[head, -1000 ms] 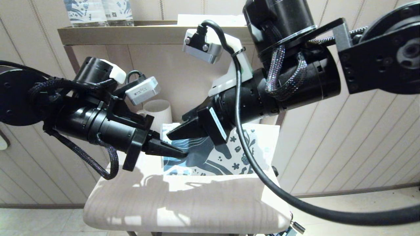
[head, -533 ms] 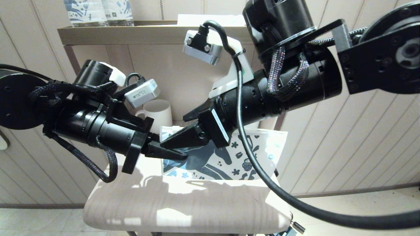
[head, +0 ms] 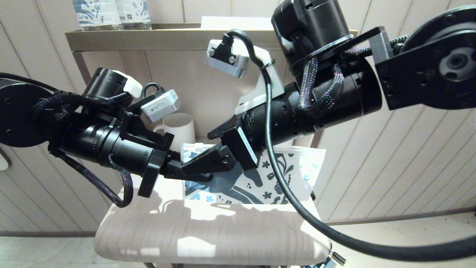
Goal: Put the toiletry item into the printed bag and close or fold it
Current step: Close the strorage bag and place it on the desk
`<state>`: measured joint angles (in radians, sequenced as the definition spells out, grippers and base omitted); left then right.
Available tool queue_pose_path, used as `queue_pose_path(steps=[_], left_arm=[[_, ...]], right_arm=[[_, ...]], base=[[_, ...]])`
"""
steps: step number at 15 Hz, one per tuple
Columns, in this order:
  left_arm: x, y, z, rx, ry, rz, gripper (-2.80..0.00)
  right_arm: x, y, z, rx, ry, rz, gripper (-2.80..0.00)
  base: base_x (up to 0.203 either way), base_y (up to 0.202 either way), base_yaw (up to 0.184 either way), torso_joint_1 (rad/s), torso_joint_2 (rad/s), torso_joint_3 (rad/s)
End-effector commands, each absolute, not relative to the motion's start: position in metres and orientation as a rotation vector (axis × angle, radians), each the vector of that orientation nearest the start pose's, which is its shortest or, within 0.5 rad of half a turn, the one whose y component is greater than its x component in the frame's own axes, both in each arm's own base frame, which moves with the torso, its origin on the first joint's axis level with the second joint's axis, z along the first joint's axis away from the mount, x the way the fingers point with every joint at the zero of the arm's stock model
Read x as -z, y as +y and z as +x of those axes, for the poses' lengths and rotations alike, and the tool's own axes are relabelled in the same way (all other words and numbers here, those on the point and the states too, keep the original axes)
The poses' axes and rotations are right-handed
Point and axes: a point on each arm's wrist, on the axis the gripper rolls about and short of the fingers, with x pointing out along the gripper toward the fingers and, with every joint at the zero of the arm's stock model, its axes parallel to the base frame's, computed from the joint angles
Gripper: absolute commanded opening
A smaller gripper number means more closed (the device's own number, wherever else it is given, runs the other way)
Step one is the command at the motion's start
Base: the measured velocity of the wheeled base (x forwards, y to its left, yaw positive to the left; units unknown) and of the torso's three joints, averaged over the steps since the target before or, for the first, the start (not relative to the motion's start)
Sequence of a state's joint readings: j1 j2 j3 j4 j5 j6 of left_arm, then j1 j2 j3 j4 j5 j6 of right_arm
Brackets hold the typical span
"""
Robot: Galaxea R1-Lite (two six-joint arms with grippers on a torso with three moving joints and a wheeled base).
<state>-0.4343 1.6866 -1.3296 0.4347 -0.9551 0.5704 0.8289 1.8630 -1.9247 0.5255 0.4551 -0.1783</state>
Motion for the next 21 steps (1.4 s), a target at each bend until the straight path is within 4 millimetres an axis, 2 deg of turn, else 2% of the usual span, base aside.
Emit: queue_pose_path(steps=[1, 2, 7, 8, 21], left_arm=[[-0.24, -0.1389, 0.256, 1.497, 0.428, 0.229, -2.8], [-0.24, -0.139, 0.256, 1.497, 0.429, 0.228, -2.8], [-0.2412, -0.1387, 0.2564, 1.495, 0.424, 0.23, -2.8], [-0.2407, -0.1392, 0.2565, 1.497, 0.426, 0.229, -2.8], [-0.2415, -0.1394, 0.2575, 1.505, 0.42, 0.222, -2.8]], right_arm=[[-0.3262, 0.2628, 0.2271, -1.305, 0.385, -0.245, 0.0], [-0.3262, 0.2628, 0.2273, -1.304, 0.384, -0.246, -2.8], [-0.3236, 0.2646, 0.2291, -1.311, 0.392, -0.243, -2.8], [-0.3235, 0.2647, 0.2289, -1.313, 0.392, -0.244, 0.0], [-0.3239, 0.2651, 0.2292, -1.324, 0.389, -0.238, 0.0]], base=[[0.0, 0.0, 0.0, 0.0, 0.0, 0.0], [0.0, 0.0, 0.0, 0.0, 0.0, 0.0], [0.0, 0.0, 0.0, 0.0, 0.0, 0.0], [0.0, 0.0, 0.0, 0.0, 0.0, 0.0], [0.0, 0.0, 0.0, 0.0, 0.0, 0.0]])
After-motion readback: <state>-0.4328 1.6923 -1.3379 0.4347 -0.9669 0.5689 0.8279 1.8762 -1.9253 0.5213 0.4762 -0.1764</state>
